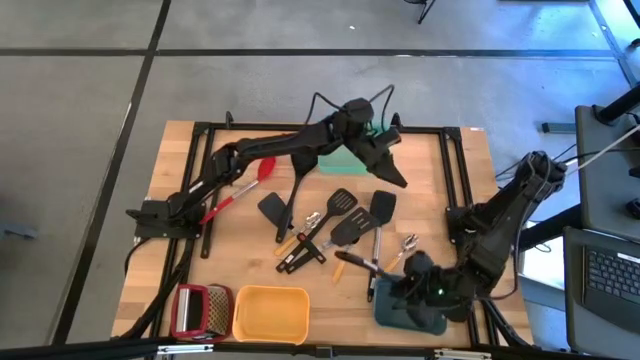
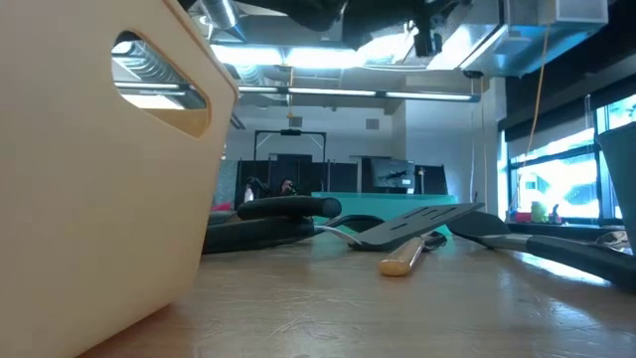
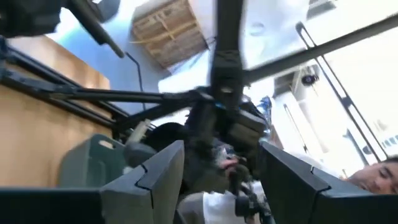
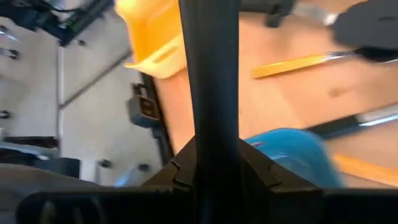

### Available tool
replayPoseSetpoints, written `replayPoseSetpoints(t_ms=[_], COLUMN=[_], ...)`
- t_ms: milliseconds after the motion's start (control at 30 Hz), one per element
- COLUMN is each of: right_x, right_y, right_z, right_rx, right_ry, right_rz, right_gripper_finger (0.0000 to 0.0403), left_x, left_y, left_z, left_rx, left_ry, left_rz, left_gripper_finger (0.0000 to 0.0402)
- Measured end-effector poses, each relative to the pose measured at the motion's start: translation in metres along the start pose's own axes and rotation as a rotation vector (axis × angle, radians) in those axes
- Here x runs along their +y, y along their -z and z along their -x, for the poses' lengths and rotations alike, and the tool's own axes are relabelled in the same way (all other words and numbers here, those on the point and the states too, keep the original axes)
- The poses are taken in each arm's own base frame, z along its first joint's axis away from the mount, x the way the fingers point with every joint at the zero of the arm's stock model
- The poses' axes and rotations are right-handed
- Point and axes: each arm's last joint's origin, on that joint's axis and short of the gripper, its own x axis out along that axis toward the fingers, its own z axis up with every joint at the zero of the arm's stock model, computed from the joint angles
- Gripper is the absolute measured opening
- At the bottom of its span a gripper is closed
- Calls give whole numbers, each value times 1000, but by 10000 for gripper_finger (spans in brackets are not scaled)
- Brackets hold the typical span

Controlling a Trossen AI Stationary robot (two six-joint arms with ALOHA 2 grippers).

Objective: Pick & Place Kitchen Items
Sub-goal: Put the black serving spoon into the blue bin

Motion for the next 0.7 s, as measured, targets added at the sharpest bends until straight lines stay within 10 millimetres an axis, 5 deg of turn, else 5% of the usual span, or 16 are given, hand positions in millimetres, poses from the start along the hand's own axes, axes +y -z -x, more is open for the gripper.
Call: replayPoseSetpoints(t_ms=[467,700], right_x=[0,-6], right_y=[63,73], right_z=[-74,-93], right_rx=[88,-22], right_ry=[98,167], right_rz=[235,173], right_gripper_finger=[67,67], left_x=[-86,-104], left_y=[54,80], left_z=[-46,-67], left_rx=[172,196], left_ry=[82,64], left_rz=[-163,-194], left_gripper_finger=[188,180])
